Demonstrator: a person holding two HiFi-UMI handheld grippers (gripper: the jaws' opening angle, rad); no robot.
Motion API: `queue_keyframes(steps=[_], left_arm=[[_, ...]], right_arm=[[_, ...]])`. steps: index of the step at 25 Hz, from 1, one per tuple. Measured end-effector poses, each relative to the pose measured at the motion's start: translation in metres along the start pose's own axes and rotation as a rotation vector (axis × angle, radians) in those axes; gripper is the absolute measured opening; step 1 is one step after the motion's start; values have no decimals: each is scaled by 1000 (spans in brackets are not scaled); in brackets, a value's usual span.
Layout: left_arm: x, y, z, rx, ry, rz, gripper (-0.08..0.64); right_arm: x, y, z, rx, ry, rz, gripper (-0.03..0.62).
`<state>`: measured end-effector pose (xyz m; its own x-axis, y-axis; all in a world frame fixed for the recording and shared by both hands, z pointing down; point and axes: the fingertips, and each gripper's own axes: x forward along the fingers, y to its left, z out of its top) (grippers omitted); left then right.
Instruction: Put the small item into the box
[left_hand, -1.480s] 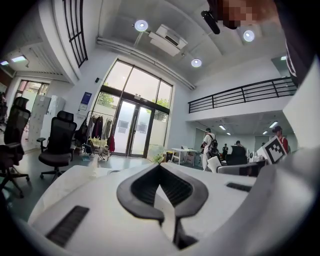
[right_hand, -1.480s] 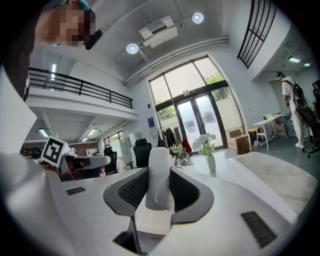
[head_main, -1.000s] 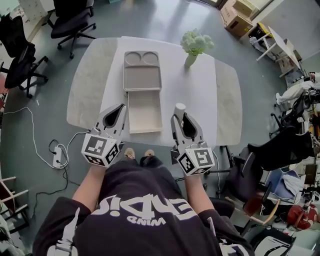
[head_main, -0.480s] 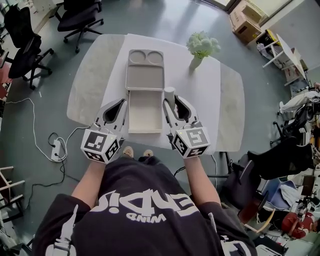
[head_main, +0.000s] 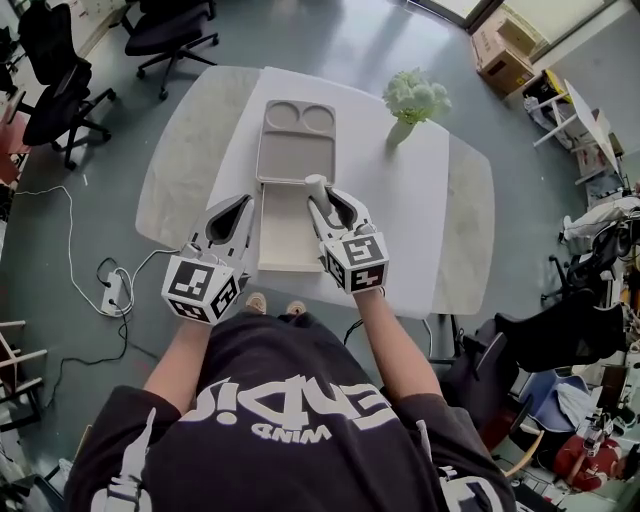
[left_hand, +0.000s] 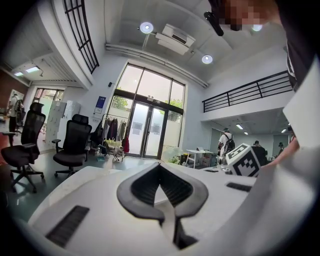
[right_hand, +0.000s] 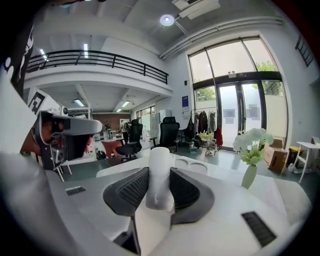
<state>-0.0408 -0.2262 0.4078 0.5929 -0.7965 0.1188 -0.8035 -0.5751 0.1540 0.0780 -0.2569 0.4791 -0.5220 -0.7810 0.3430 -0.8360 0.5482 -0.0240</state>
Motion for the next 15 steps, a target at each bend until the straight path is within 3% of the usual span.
queue_keyframes(steps=[15], left_arm=[[5,11,-15,-22,36,24,8]], right_arm=[[67,20,-96,-108,288,99,149]])
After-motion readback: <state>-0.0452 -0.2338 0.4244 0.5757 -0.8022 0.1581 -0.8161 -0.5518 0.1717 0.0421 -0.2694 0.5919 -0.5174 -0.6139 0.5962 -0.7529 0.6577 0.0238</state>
